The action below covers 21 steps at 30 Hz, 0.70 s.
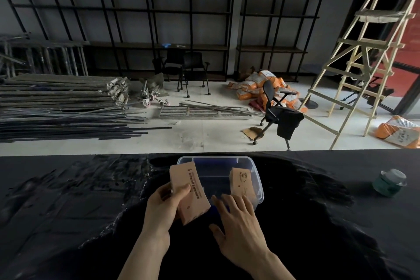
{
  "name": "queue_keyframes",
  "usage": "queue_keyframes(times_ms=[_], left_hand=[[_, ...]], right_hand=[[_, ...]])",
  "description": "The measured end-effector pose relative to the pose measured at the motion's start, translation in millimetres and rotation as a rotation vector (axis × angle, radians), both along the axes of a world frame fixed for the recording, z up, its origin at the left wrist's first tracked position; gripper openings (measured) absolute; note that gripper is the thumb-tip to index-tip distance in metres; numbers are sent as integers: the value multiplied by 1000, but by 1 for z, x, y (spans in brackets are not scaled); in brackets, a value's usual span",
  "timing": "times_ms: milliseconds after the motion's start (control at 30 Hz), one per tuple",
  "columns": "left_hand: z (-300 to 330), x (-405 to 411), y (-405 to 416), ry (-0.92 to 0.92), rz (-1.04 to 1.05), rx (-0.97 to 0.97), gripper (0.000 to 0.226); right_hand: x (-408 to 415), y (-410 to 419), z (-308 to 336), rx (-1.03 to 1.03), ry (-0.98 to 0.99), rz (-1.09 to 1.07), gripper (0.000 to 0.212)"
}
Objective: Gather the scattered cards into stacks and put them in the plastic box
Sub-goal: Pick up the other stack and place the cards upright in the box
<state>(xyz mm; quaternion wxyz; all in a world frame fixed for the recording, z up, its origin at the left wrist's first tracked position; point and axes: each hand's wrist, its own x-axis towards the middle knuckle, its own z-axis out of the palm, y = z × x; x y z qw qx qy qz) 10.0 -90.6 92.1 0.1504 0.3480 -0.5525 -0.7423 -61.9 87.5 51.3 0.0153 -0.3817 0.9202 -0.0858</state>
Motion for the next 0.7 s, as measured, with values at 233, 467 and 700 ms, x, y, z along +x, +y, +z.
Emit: queue_keyframes(times_ms=[233, 467, 700], left_hand=[[9, -25, 10, -60, -93, -64, 23], [-8, -57, 20, -261, -251, -152, 35], [-35, -79, 26, -454, -331, -201, 57]], right_hand=[[48, 25, 2, -98, 165, 57, 63], [-19, 89, 4, -504, 216, -363, 58], [-71, 118, -57, 55, -79, -513, 95]])
